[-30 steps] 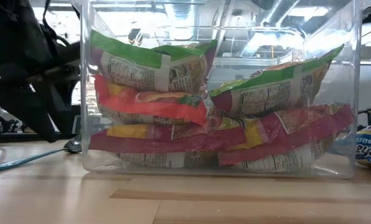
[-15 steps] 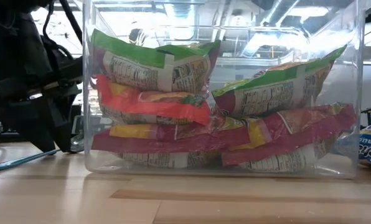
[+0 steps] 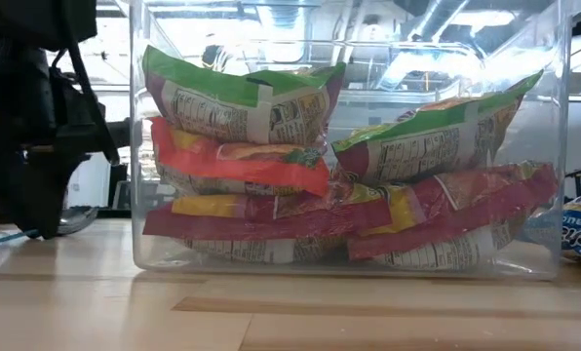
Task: Pick & Place Food Item
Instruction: Put the blue spoon into the transparent bin
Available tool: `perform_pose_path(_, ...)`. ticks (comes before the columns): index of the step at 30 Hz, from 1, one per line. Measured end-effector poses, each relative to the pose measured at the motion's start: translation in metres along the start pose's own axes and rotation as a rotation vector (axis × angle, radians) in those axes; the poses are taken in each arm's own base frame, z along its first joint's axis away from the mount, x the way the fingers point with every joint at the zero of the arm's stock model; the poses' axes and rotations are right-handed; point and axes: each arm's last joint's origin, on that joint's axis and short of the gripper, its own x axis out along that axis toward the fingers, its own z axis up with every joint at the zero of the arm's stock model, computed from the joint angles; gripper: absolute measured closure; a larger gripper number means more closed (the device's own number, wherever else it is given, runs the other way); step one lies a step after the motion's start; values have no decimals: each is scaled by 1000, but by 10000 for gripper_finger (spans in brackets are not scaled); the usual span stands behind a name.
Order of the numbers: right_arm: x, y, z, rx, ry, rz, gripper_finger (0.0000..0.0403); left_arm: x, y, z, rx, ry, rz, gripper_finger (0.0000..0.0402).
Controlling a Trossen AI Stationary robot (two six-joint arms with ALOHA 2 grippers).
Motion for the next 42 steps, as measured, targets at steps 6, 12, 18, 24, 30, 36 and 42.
perform_pose_path(6,0,0,0,0,0,1,351,0,3,1,-10,-20,22,392)
perform_pose_path(12,0,0,0,1,1,2,351,-3,3,3,-54,-31,6,396)
perform_pose_path(18,0,0,-1,6,11,2,351,-33,6,21,-127,-92,-178,398)
perform_pose_path(24,0,-1,-3,11,29,-8,351,-72,19,53,-242,-238,-414,400)
perform_pose_path(30,0,-1,-3,2,34,-10,351,-105,28,75,-336,-412,-672,399)
perform_pose_path(36,4,-2,-1,-27,17,-13,351,-132,14,83,-258,-546,-848,399)
perform_pose_path(42,23,-6,5,-45,-29,10,351,-150,-10,87,-203,-648,-944,399)
